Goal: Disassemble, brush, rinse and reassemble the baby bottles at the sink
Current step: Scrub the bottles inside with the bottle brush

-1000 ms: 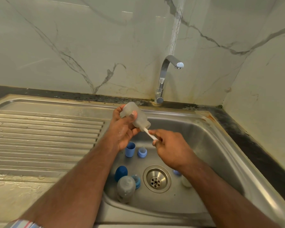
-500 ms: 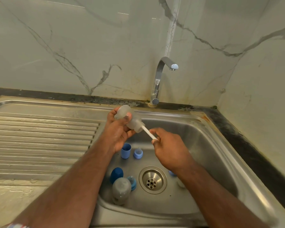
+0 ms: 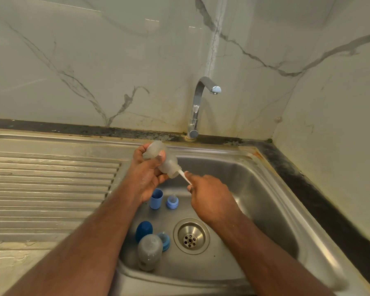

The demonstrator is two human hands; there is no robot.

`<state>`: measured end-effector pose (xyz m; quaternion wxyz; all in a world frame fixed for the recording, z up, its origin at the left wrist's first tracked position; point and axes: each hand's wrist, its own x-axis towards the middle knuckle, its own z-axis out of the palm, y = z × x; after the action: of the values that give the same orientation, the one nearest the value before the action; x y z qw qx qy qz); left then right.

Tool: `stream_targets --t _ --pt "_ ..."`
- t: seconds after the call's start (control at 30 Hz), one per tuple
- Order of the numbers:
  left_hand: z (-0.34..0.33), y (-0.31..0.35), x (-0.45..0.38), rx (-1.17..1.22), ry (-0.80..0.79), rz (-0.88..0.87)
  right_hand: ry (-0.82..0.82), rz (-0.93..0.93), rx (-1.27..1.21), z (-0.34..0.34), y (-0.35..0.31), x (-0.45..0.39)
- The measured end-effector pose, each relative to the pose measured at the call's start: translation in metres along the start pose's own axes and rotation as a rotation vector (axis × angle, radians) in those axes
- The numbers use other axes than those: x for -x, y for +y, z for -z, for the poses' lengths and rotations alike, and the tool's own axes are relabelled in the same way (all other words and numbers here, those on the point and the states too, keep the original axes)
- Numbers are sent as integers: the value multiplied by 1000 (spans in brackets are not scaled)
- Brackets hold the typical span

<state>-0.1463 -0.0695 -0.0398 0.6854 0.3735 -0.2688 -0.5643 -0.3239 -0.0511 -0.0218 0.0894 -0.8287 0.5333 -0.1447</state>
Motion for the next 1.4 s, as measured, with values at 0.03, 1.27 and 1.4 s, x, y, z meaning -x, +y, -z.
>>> stream_targets --t 0.03,1.27,1.4 --pt "0 0 -1 6 -6 -1 -41 5 -50 1 -2 1" --pt "-10 -4 -1 9 48 51 -183 -170 -640 11 9 4" --pt "-10 -6 0 4 48 50 -76 -105 -368 13 13 1"
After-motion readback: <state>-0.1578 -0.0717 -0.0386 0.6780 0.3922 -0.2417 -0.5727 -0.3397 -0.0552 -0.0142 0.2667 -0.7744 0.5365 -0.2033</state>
